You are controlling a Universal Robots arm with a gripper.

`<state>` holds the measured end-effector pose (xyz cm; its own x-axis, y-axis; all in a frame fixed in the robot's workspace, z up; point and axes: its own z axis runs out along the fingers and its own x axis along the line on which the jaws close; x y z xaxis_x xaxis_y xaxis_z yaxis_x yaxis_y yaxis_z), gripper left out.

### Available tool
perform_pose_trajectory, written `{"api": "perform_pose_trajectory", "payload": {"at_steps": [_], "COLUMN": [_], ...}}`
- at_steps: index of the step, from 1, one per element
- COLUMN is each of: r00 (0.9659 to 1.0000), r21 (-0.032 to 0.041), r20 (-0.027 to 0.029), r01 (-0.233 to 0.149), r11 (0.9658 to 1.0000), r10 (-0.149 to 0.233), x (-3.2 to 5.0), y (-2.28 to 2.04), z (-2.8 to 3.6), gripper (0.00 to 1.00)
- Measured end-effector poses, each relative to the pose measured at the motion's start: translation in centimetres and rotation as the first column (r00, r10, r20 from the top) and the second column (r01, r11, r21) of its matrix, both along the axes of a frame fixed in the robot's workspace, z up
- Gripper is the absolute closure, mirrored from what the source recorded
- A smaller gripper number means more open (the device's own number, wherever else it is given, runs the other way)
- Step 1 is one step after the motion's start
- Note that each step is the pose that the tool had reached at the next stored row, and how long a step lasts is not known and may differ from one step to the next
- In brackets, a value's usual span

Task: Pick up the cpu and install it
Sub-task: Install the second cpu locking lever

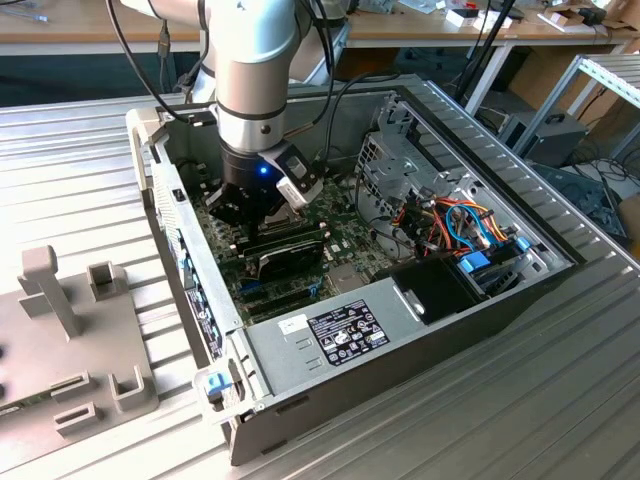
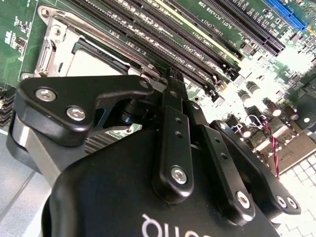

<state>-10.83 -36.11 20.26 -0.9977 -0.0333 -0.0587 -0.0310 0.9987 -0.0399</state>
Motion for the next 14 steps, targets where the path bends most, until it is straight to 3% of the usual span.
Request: {"api": "perform_pose_trajectory", "payload": {"at_steps": [6, 14], "r00": [1.0, 1.0], "r21": [-0.0206, -0.0234], "r20": [-0.0001, 0.0005], "r01": [0.0, 0.0], "r11": [0.9998, 0.9997], "r10": [0.0, 0.0], "x": [0.0, -0.01], "y": [-0.09, -0.09], "z": [0.0, -0.12], "gripper": [0.89, 0.89]}}
